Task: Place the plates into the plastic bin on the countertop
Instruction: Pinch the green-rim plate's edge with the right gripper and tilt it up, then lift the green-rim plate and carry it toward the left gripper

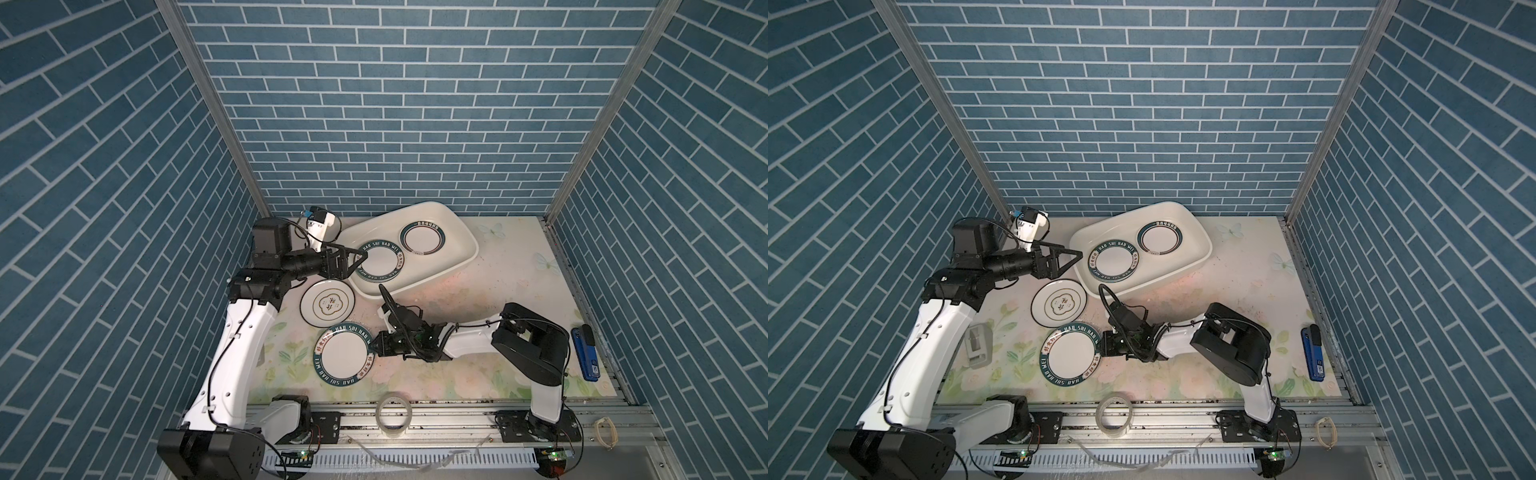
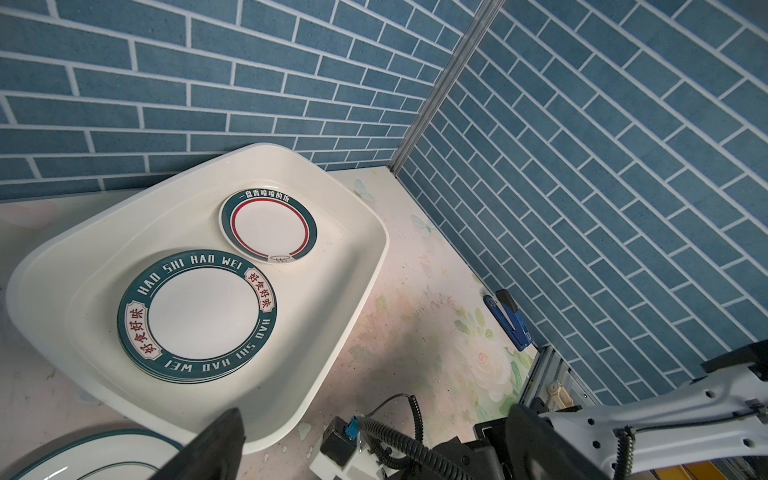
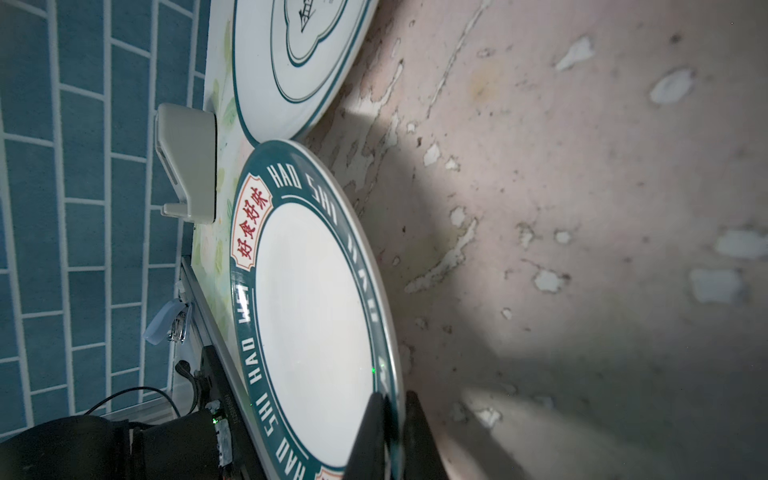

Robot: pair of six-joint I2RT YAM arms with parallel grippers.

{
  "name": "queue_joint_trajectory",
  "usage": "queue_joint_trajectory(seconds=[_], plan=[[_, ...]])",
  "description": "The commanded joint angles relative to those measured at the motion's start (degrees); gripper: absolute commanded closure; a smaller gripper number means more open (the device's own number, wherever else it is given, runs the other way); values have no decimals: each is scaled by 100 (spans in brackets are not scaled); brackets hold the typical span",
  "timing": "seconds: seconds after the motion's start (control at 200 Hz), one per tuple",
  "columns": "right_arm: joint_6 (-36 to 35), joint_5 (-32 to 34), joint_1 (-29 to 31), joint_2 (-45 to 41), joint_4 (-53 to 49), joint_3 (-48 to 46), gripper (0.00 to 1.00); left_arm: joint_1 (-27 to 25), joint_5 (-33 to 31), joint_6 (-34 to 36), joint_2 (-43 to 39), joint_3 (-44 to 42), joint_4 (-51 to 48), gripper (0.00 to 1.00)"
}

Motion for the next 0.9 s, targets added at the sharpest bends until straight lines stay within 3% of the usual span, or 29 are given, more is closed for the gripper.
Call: queue_joint_trajectory(seconds=[0.0,0.525,0.895], plan=[[-145,158,-8,-64,-248,-231,98,30,131,-30,-82,-4,90,0],[-338,159,-6,-638,181,-555,100,30,36,124,-70,292,-188,1],[-561,172,-18,-1114,134,-601,100,74,-571,402,-25,658,-608,1]])
